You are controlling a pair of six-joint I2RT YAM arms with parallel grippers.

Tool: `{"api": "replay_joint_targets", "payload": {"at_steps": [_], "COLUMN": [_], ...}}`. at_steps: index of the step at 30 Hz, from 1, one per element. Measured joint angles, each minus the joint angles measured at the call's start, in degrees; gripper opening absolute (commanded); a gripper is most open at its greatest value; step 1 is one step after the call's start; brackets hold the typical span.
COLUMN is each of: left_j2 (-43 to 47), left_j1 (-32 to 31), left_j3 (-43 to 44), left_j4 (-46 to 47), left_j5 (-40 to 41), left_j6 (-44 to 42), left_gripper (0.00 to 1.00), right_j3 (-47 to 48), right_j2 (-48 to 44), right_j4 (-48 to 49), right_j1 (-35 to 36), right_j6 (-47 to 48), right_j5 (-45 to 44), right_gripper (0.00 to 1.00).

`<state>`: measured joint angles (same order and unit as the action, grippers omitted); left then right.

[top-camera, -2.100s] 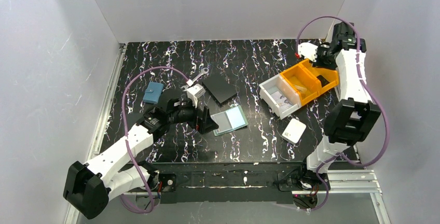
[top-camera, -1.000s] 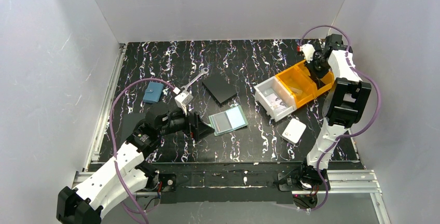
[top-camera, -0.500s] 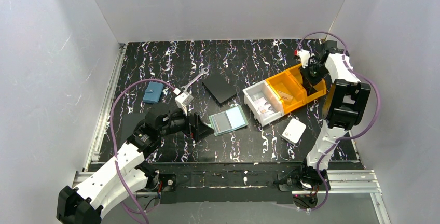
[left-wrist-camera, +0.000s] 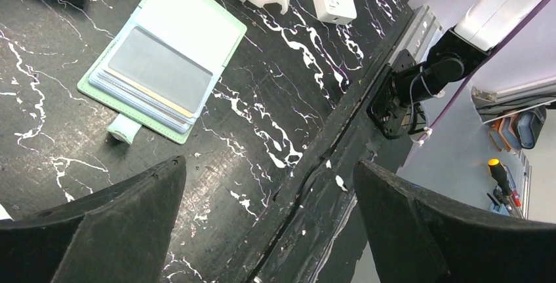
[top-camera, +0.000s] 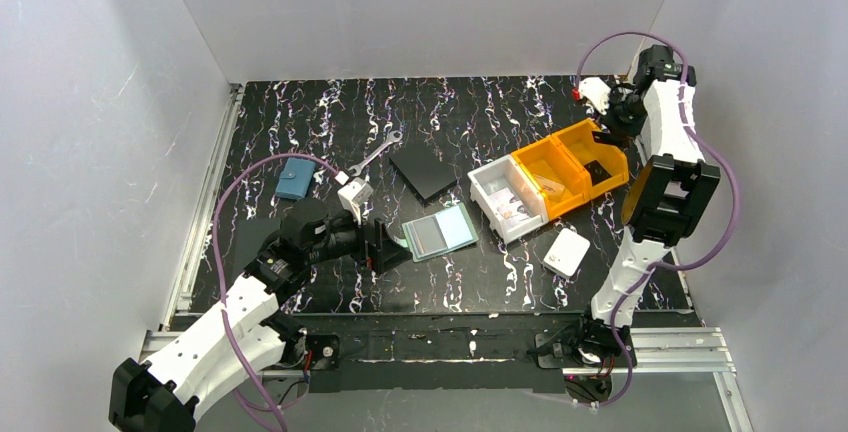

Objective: Take the credit cards out of the card holder
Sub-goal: Move the storage box to the center of the board, then place the credit card in the storage box.

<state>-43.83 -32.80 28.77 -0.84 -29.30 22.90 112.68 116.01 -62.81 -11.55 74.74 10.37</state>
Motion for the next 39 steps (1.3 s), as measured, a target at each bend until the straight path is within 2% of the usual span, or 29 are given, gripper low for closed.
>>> {"api": "replay_joint_targets", "payload": {"at_steps": [4,10,16,21,34,39], "left_j2": [0.04,0.04,0.04,0.00,-1.29,-1.88], "left_j1": [0.00,0.00,0.00,0.00,0.00,0.00], "left_j3": [0.00,0.00,0.00,0.00,0.00,0.00], "left_j4": [-0.61,-0.52,-0.55,-0.52,-0.50,-0.50], "left_j5": [0.11,0.17,0.24,0.24,0.39,0.39], "left_j6": [-0.17,-0.15,-0.20,-0.33,-0.39,-0.46], "left_gripper": [0.98,0.98,0.98,0.98,0.98,0.98], "right_j3": [4.35,4.39,2.16,1.99,2.10,3.69], "right_j2": [2.08,2.64,2.93,4.61,10.82,11.80], "right_j4": [-6.29,-14.01,-16.17,-16.70,-16.61,-16.79], "right_j1": [-1.14,-1.55,-1.49,-1.51,-1.53,-1.57], "right_j6": [10.43,25.46,33.86,37.77,40.59,40.50], "right_j5": [2.10,5.07,5.86,5.62,4.11,4.17], "right_gripper": [0.01,0.01,0.01,0.01,0.01,0.09]}}
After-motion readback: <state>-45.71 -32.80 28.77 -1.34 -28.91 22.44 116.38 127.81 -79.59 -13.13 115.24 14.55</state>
